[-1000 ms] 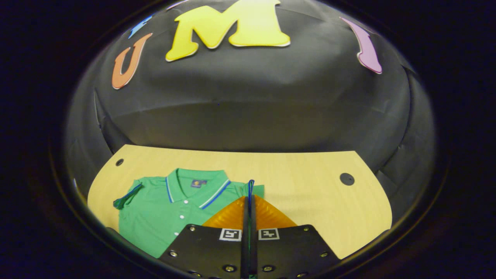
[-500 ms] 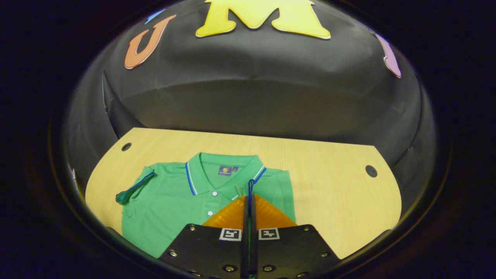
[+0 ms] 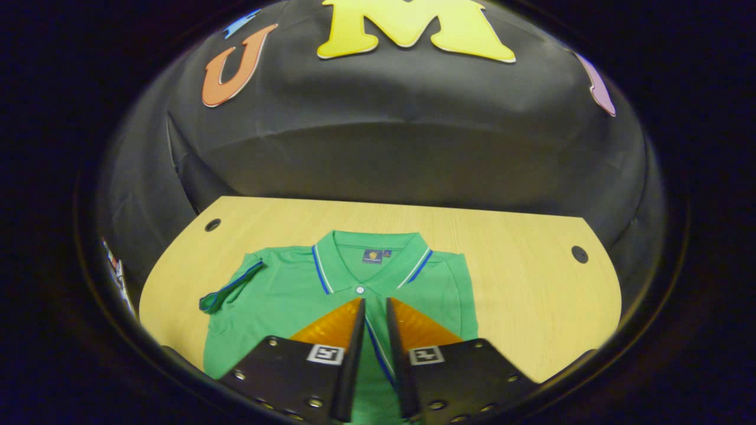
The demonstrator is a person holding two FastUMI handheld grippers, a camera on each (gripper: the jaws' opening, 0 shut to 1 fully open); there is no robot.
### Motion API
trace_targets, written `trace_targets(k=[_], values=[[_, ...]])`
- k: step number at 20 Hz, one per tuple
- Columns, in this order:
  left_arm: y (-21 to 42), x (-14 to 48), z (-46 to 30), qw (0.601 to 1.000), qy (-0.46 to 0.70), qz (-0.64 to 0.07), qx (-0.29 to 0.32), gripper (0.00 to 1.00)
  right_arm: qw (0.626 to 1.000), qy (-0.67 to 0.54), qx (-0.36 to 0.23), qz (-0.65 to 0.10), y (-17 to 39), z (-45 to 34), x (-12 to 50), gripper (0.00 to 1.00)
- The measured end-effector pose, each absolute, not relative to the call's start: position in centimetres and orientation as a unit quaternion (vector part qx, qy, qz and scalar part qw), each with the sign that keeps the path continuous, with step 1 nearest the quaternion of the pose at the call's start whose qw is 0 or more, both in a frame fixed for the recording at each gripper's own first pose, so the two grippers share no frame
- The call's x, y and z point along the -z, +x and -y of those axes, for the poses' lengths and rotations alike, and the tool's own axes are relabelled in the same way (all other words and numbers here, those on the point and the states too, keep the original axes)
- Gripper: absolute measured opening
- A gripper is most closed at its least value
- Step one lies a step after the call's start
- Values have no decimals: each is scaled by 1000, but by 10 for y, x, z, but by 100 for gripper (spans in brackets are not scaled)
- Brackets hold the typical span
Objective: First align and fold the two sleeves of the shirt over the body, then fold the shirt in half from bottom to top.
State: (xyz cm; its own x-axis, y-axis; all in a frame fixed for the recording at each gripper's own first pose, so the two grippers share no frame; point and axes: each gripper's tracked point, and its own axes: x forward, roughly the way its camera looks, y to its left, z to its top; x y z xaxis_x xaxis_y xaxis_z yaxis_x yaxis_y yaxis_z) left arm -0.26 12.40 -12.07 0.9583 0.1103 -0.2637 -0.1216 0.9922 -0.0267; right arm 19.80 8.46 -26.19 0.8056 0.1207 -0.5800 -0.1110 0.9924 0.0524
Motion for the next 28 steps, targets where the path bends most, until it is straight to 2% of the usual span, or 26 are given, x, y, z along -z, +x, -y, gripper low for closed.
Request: trace_targets(k=[1, 3, 6, 11, 17, 22, 28], values=[[-1, 124, -120, 990, -23, -132, -48, 100, 952, 4, -62, -301, 194, -83, 256, 38], [6, 132, -116, 990, -21, -137, -27, 100, 956, 1, -66, -286, 182, -81, 237, 38], [17, 142, -106, 990, -16, -140, 11, 100, 961, -9, -75, -265, 156, -75, 208, 78], [53, 176, -85, 983, -13, -169, 76, 100, 969, -14, -81, -234, 106, -56, 159, 80], [106, 218, -57, 970, 31, -198, 141, 100, 966, 10, -85, -245, 47, -33, 149, 80], [139, 264, -50, 958, 61, -233, 156, 100, 963, -18, -85, -257, 15, -20, 162, 80], [175, 325, -53, 940, 97, -284, 162, 100, 961, -13, -81, -266, 5, -15, 171, 80]])
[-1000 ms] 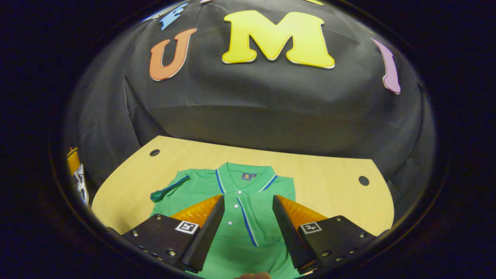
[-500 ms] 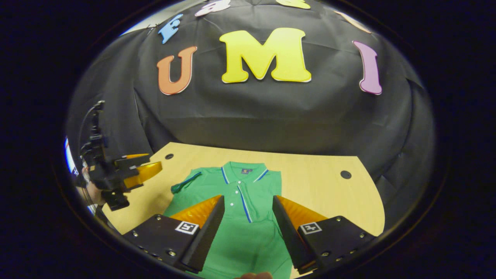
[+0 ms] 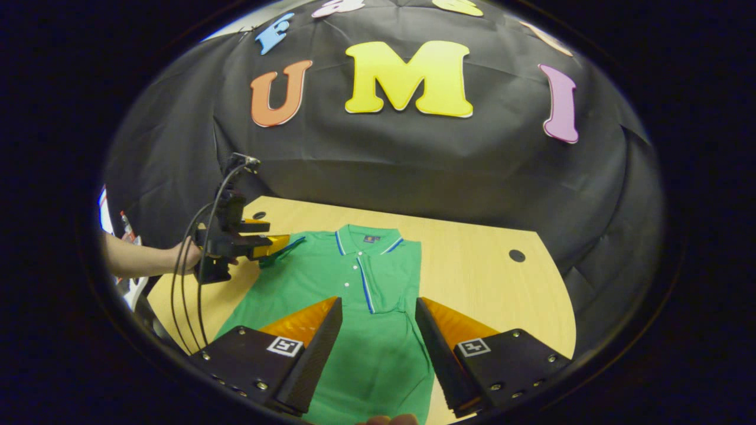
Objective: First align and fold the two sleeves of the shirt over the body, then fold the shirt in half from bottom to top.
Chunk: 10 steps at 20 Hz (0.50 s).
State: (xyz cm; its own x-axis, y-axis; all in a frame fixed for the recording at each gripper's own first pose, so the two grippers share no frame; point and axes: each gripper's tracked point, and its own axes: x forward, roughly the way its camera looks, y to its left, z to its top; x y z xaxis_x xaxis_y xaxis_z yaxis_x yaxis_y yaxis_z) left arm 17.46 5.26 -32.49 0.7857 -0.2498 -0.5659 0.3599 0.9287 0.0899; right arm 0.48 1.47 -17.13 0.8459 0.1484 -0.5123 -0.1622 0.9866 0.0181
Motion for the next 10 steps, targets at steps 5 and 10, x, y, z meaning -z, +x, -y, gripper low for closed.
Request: trace_targets(k=[5, 10], values=[[182, 348, -56, 929, 114, -305, 174, 92, 963, 14, -56, -262, 4, -2, 170, 80], [187, 366, -54, 918, 140, -322, 185, 83, 961, 41, -46, -269, 1, -3, 186, 80]])
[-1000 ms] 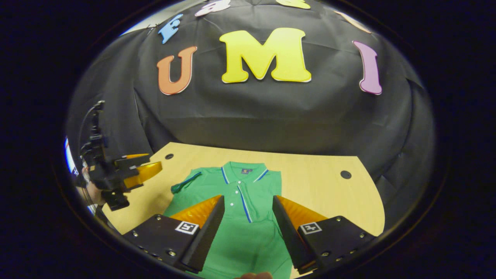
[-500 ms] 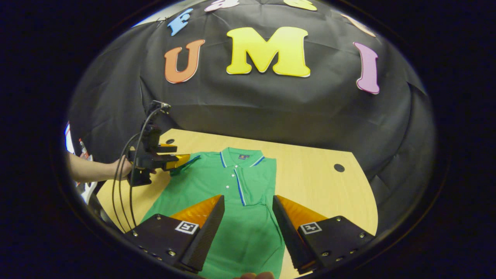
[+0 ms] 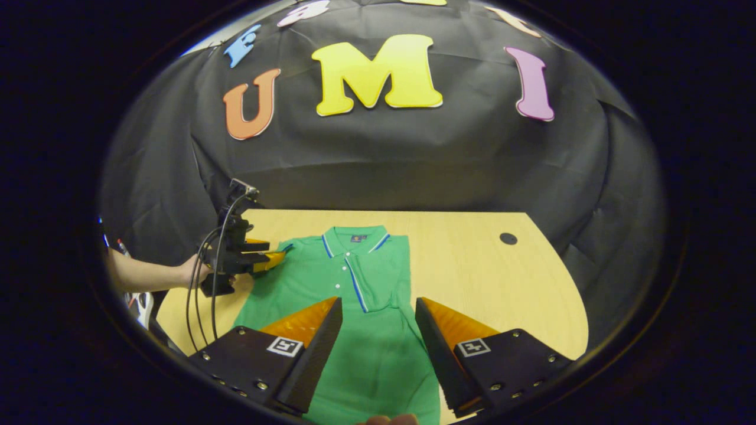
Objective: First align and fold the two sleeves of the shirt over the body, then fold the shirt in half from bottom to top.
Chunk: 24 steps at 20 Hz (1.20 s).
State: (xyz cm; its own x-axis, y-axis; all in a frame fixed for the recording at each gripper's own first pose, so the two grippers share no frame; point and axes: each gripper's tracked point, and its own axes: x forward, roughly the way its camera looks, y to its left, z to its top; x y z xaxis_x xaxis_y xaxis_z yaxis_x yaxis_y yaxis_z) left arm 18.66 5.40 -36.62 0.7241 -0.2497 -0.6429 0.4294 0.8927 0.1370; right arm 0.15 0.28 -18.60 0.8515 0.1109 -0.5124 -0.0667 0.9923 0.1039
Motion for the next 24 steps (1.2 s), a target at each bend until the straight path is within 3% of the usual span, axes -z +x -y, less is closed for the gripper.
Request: trace_targets(k=[8, 15, 24], values=[[186, 378, -47, 909, 144, -337, 199, 52, 957, 77, -23, -279, 1, 13, 201, 80], [187, 377, -49, 910, 147, -335, 197, 12, 956, 97, -20, -277, 0, 11, 202, 80], [185, 310, -26, 932, 134, -274, 196, 10, 953, 107, -17, -281, -5, 9, 205, 80]])
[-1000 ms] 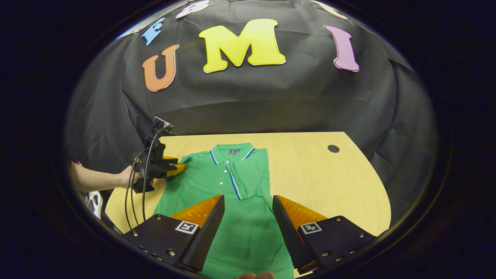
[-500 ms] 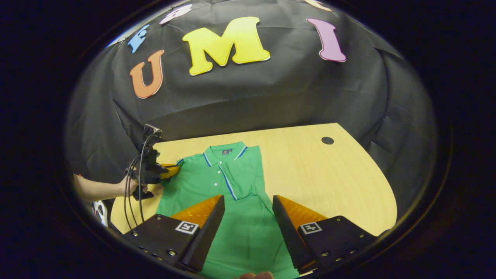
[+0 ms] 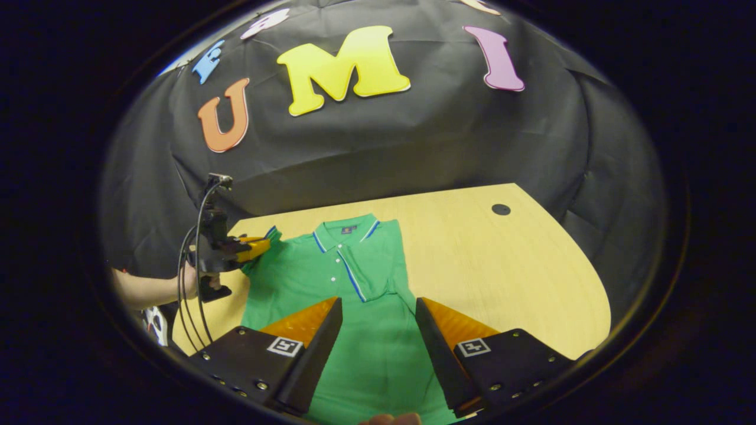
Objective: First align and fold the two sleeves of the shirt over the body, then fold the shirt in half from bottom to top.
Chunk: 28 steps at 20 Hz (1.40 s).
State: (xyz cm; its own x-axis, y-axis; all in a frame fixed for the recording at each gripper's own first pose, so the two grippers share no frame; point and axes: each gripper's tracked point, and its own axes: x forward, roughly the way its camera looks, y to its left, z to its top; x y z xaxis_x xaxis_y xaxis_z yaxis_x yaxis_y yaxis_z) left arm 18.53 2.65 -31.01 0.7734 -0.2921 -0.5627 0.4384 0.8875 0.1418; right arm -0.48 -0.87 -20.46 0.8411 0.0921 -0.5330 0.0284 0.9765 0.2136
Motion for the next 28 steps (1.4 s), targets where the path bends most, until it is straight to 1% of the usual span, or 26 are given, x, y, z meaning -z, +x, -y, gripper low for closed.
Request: trace_targets(k=[6, 12, 13, 14, 15, 20, 21, 22, 25, 28], values=[[169, 304, 9, 929, 117, -288, 201, 10, 955, 110, -6, -275, -12, 20, 196, 80], [159, 310, 40, 923, 131, -299, 203, 10, 955, 116, 11, -273, -21, 44, 195, 80], [155, 312, 45, 922, 130, -302, 207, 10, 955, 117, 12, -273, -23, 46, 195, 80], [152, 316, 50, 919, 131, -305, 212, 17, 955, 116, 13, -273, -24, 49, 195, 80], [150, 321, 53, 916, 136, -309, 214, 10, 955, 117, 14, -273, -25, 51, 196, 80], [124, 340, 71, 896, 148, -339, 248, 14, 955, 118, 17, -274, -31, 58, 197, 80], [118, 340, 78, 894, 142, -339, 258, 24, 954, 118, 16, -275, -32, 58, 199, 80], [112, 340, 83, 892, 136, -339, 267, 43, 954, 118, 14, -276, -32, 58, 199, 80], [108, 332, 75, 900, 144, -328, 249, 99, 955, 115, 6, -275, -32, 55, 195, 80], [89, 310, 59, 911, 118, -325, 225, 99, 955, 114, -7, -275, -30, 50, 192, 80]])
